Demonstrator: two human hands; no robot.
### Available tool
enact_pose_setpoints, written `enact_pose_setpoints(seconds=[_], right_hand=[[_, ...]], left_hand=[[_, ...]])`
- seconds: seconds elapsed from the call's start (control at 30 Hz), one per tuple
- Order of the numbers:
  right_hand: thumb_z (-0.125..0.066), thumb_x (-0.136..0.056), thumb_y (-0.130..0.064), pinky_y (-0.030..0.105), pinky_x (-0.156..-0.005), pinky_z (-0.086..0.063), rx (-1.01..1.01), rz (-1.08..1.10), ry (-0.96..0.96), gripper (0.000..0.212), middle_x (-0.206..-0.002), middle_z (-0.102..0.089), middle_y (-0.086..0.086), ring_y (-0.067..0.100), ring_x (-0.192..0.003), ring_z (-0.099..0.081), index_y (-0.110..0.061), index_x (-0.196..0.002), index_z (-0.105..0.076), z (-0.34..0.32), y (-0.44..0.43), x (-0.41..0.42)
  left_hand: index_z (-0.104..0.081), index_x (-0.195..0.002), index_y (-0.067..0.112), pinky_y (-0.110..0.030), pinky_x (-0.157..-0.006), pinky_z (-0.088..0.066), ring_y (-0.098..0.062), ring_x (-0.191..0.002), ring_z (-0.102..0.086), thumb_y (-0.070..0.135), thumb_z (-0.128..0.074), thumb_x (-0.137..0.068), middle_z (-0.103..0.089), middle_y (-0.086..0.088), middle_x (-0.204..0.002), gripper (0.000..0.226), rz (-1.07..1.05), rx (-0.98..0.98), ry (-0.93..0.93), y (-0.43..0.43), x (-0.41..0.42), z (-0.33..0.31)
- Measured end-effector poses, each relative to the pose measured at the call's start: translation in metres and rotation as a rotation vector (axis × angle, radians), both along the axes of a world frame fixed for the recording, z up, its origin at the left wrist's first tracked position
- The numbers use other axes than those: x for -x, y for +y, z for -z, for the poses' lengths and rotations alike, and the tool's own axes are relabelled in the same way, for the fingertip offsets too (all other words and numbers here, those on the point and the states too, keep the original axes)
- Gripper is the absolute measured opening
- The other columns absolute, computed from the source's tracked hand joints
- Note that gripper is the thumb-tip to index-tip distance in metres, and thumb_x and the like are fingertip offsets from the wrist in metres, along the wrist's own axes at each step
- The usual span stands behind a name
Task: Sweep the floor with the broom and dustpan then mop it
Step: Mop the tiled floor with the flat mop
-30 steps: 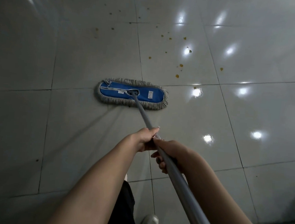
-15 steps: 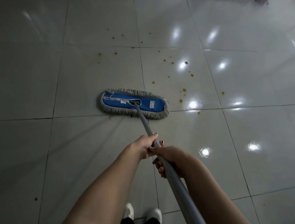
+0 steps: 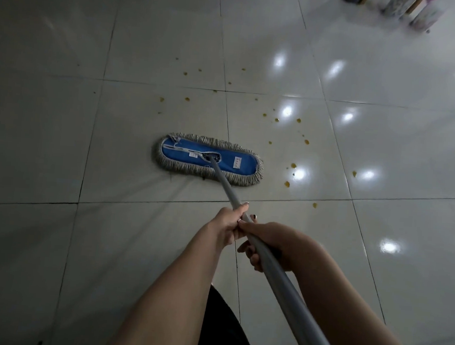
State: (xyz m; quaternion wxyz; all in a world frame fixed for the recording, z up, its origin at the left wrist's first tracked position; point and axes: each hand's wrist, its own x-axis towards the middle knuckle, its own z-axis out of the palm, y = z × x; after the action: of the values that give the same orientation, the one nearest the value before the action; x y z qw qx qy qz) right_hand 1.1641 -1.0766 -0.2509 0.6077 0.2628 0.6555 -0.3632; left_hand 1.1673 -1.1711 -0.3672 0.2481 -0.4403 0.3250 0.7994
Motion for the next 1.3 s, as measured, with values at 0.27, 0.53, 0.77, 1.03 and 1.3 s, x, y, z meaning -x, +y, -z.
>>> enact_pose_setpoints(seconds=[0.27,0.53,0.77,1.03,1.3], right_hand=[[-0.055,-0.09,-0.049,0.017,-0.039,-0.045,0.001,-0.039,-0.039,0.049,-0.043,-0.054,0.002,0.012,-0.032,-0.052,-0.002,-0.079,-0.058,-0.001,-0.073,0.142],[-0.056,-0.09,-0.048,0.017,-0.039,-0.046,0.0,-0.073,-0.041,0.047,-0.042,-0.056,0.002,0.013,-0.031,-0.053,-0.002,-0.083,-0.058,0.0,-0.145,0.239],[-0.053,-0.091,-0.049,0.016,-0.039,-0.045,0.002,-0.081,-0.032,0.049,-0.041,-0.055,0.002,0.012,-0.031,-0.052,-0.001,-0.085,-0.059,0.005,-0.221,0.328],[-0.054,-0.091,-0.05,0.016,-0.039,-0.045,0.012,-0.002,-0.012,0.049,-0.043,-0.055,0.002,0.011,-0.031,-0.051,-0.002,-0.089,-0.059,0.023,-0.353,0.461],[-0.05,-0.092,-0.052,0.017,-0.038,-0.045,0.022,0.055,-0.004,0.051,-0.04,-0.053,0.002,0.012,-0.029,-0.05,-0.002,-0.09,-0.058,0.042,-0.433,0.571]], left_hand=[[-0.052,-0.085,0.003,-0.023,-0.044,-0.053,-0.012,-0.045,-0.065,0.024,-0.059,-0.09,-0.065,-0.005,-0.052,0.023,-0.013,0.011,0.017,-0.076,0.132,-0.004],[-0.055,-0.085,0.004,-0.024,-0.048,-0.054,-0.012,-0.05,-0.067,0.028,-0.059,-0.089,-0.067,-0.006,-0.063,0.025,-0.002,0.047,0.015,-0.147,0.226,-0.004],[-0.053,-0.085,0.004,-0.023,-0.046,-0.054,-0.012,-0.048,-0.066,0.027,-0.057,-0.091,-0.064,-0.007,-0.07,0.025,0.005,0.026,0.027,-0.223,0.321,0.002],[-0.052,-0.085,0.004,-0.026,-0.054,-0.058,-0.012,-0.05,-0.064,0.028,-0.054,-0.093,-0.061,-0.007,-0.072,0.025,0.084,0.048,0.037,-0.357,0.462,0.013],[-0.053,-0.086,0.006,-0.021,-0.044,-0.053,-0.011,-0.049,-0.065,0.031,-0.054,-0.092,-0.063,-0.006,-0.076,0.027,0.173,0.124,-0.002,-0.439,0.58,0.02]])
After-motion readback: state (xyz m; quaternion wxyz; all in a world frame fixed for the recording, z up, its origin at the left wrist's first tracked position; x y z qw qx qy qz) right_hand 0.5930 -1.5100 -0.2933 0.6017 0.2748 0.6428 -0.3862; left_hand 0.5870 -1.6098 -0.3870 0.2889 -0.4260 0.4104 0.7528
